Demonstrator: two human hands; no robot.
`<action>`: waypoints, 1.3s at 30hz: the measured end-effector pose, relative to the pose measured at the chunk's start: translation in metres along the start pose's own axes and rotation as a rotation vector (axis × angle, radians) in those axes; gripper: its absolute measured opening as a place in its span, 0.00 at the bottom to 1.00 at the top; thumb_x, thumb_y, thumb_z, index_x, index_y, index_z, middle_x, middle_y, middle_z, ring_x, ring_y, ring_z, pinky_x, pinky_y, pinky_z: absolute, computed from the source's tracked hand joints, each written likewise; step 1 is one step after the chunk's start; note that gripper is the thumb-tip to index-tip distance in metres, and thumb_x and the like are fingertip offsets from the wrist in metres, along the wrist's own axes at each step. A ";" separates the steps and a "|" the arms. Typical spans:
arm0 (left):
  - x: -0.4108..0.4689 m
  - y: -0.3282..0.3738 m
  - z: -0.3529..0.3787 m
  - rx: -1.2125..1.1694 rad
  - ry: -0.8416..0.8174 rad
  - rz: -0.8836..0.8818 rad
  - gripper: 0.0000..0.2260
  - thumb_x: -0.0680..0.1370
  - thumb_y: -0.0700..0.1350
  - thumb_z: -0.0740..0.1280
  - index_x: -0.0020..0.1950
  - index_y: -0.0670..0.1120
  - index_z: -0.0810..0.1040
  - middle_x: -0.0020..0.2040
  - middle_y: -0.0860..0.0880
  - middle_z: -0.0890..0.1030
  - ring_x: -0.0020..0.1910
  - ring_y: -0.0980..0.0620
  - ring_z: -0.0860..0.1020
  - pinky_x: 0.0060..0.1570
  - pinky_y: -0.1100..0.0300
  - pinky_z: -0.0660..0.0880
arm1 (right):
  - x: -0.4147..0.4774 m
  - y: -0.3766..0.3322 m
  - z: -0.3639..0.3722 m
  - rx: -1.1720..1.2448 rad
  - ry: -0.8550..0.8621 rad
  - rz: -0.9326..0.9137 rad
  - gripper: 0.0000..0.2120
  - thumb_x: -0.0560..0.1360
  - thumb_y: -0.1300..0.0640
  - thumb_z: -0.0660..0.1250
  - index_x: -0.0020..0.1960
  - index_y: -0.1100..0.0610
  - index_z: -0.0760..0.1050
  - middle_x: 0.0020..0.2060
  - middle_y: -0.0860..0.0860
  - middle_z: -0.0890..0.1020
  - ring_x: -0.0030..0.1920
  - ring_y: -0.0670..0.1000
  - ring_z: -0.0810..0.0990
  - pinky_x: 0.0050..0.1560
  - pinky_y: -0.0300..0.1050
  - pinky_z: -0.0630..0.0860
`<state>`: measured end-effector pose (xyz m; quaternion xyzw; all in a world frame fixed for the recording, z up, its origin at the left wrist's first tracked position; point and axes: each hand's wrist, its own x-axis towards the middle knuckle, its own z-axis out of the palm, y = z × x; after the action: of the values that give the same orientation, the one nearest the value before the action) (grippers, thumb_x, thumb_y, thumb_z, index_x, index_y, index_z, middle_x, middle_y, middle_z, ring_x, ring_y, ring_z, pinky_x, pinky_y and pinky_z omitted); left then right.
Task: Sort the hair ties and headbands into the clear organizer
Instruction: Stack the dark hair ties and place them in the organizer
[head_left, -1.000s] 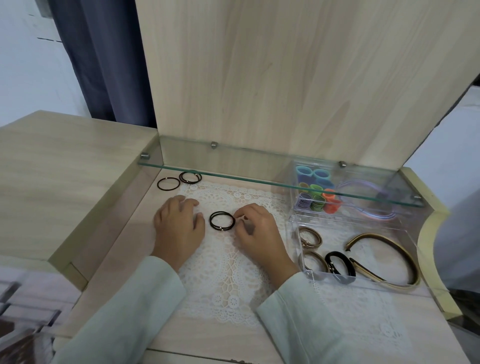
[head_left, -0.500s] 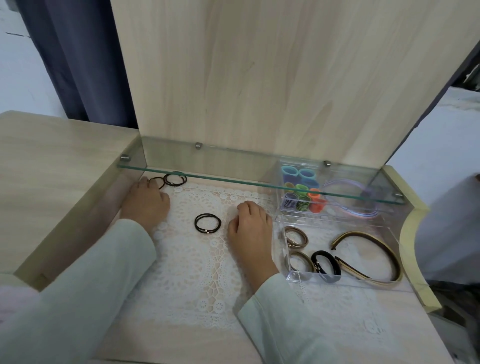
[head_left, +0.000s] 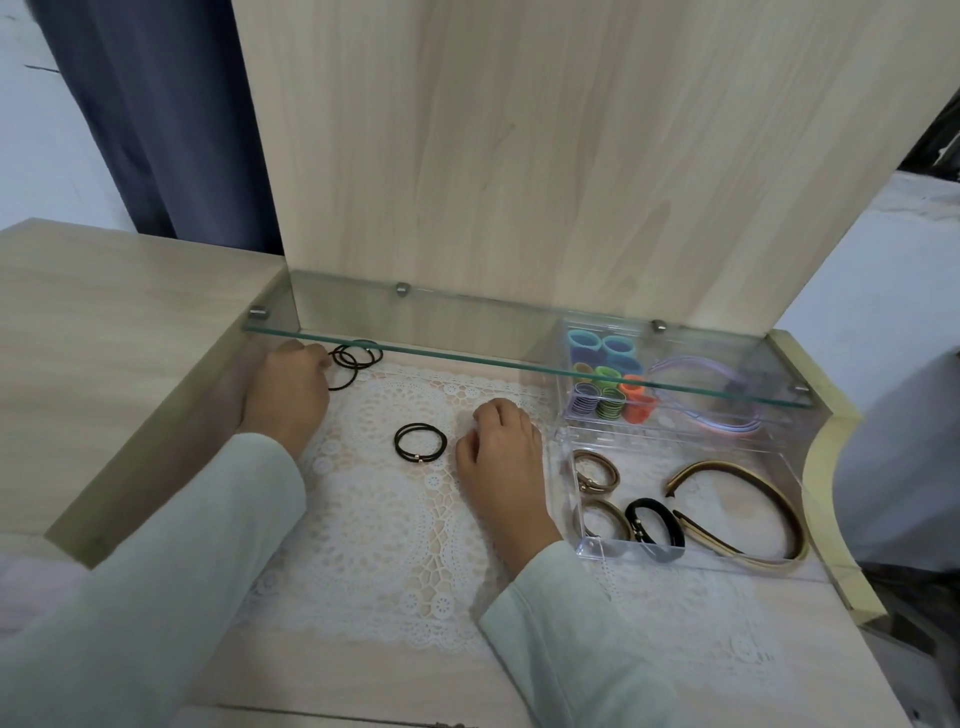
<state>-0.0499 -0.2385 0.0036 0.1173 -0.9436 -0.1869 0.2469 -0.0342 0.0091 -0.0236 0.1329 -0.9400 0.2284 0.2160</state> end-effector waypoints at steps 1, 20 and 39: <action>-0.002 -0.001 0.001 -0.027 0.022 0.005 0.11 0.75 0.31 0.62 0.52 0.37 0.82 0.48 0.36 0.80 0.47 0.35 0.78 0.46 0.47 0.78 | 0.000 0.000 0.000 0.003 -0.001 -0.006 0.07 0.71 0.59 0.62 0.48 0.59 0.75 0.48 0.53 0.77 0.49 0.55 0.74 0.52 0.50 0.71; -0.089 0.050 -0.007 -0.200 0.172 0.592 0.07 0.79 0.42 0.65 0.53 0.42 0.80 0.47 0.49 0.83 0.44 0.50 0.79 0.52 0.57 0.74 | -0.002 -0.001 -0.004 0.016 0.014 0.005 0.07 0.70 0.59 0.63 0.47 0.59 0.75 0.47 0.54 0.77 0.48 0.55 0.74 0.49 0.49 0.69; -0.094 0.054 0.003 -0.355 -0.024 0.538 0.13 0.78 0.42 0.61 0.60 0.43 0.78 0.52 0.52 0.81 0.51 0.54 0.80 0.55 0.55 0.75 | -0.002 -0.002 -0.006 0.021 0.000 0.021 0.10 0.70 0.58 0.61 0.49 0.60 0.75 0.49 0.54 0.77 0.51 0.56 0.74 0.53 0.50 0.70</action>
<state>0.0215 -0.1591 -0.0163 -0.1833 -0.8962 -0.2780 0.2930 -0.0293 0.0103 -0.0194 0.1253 -0.9389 0.2403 0.2122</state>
